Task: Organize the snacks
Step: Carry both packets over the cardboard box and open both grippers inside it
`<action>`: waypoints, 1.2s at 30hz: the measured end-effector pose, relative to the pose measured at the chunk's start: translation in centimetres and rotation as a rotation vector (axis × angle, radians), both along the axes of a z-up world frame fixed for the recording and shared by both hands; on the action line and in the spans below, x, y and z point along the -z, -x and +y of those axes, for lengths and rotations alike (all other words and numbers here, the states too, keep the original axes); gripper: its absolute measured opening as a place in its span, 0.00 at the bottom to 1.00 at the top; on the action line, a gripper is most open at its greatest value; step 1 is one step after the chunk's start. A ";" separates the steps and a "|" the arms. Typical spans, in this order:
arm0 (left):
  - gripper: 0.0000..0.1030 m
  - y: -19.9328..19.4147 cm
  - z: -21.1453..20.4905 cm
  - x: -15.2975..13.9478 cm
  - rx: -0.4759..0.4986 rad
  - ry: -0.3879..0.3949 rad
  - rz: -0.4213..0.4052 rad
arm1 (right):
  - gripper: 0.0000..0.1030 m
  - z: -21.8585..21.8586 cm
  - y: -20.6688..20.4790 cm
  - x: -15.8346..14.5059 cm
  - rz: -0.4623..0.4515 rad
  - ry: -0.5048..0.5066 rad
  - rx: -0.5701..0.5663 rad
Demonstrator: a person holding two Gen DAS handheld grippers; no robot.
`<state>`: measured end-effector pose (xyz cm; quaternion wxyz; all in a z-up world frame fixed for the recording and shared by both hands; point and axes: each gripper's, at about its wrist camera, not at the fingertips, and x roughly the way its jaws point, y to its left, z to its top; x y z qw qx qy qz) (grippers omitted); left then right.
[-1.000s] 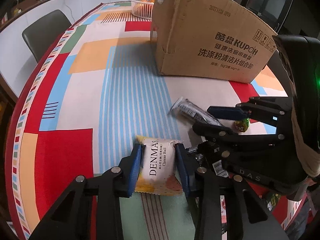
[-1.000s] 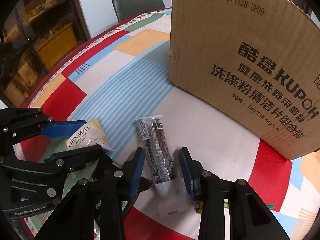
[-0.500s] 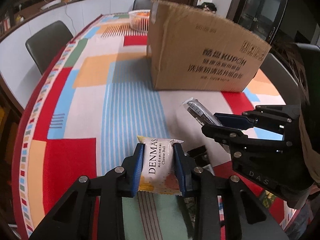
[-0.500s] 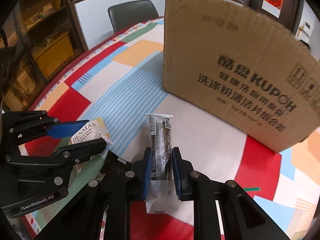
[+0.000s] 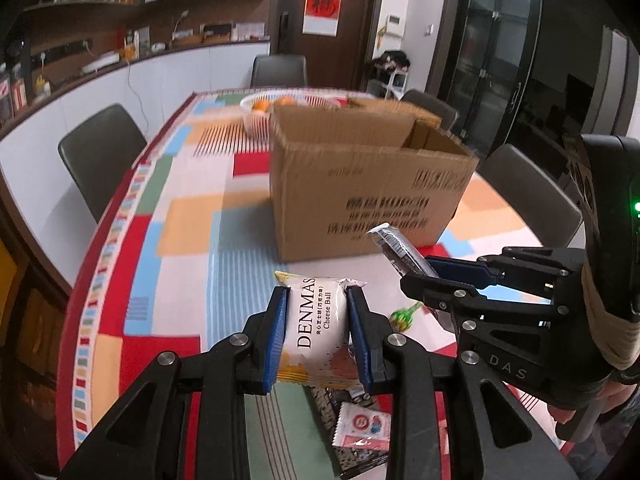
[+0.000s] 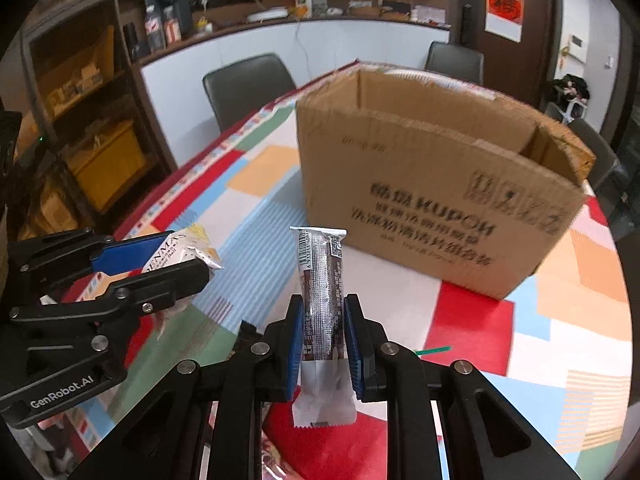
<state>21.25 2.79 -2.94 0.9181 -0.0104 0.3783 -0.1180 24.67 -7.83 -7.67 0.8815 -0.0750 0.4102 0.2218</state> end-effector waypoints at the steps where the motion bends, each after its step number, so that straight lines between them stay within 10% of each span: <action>1: 0.29 0.1 -0.1 -0.4 0.001 0.000 -0.012 | 0.20 -0.2 0.2 -0.5 -0.013 -0.006 0.008; 22: 0.29 -1.7 -2.3 -10.4 0.042 -0.018 -0.253 | 0.20 -3.6 0.6 -10.8 -0.241 -0.136 0.128; 36: 0.29 -9.6 -3.6 -11.6 0.070 0.003 -0.184 | 0.20 -4.7 -5.4 -13.0 -0.242 -0.101 0.154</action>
